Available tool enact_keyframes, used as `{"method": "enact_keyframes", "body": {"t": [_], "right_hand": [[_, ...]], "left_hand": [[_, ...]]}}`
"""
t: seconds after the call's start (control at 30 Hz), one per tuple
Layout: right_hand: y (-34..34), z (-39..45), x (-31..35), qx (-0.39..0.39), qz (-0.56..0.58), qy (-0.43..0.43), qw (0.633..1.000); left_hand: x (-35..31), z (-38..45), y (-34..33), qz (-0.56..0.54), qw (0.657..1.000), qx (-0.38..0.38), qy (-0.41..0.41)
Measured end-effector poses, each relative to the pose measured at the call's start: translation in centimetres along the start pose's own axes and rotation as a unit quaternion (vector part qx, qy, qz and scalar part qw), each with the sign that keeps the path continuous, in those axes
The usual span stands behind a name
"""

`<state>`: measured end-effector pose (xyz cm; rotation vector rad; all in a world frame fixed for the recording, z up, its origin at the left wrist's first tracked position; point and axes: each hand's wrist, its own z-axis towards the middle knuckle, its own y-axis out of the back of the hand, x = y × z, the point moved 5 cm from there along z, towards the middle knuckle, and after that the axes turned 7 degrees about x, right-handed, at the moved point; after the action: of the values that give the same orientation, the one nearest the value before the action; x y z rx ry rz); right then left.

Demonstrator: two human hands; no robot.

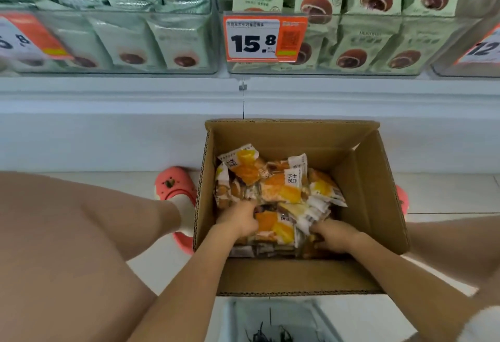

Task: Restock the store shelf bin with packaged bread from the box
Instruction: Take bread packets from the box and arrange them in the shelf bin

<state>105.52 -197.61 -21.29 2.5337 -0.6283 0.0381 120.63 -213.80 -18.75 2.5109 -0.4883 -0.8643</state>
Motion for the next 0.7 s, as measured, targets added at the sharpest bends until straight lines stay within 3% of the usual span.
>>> {"method": "enact_keyframes", "body": {"t": [0.13,0.3,0.4,0.5,0.57,0.7], "right_hand": [[3.4,-1.8,-0.1,-0.018,0.168,0.035,0.985],[9.9,-6.7,2.4,-0.058,0.316,0.149,0.935],[11.6,-9.0,3.5,-0.138,0.333,0.179,0.916],[12.5,-10.6,2.7,-0.222,0.36,0.145,0.895],[13.1,-12.5,1.5,-0.245,0.431,0.106,0.862],[12.7,-16.1,0.0,-0.202,0.595,0.095,0.772]], "left_hand": [[-1.3,-0.1,-0.3,-0.178,0.981,0.069,-0.036],[-4.6,-1.8,1.4,-0.196,0.966,0.149,-0.084],[-7.1,-3.4,1.9,-0.27,0.936,0.2,-0.102],[-7.9,-4.8,2.6,-0.32,0.922,0.181,-0.124],[-7.7,-5.9,3.5,-0.347,0.914,0.166,-0.131],[-7.2,-8.4,6.6,-0.405,0.894,0.106,-0.16]]}}
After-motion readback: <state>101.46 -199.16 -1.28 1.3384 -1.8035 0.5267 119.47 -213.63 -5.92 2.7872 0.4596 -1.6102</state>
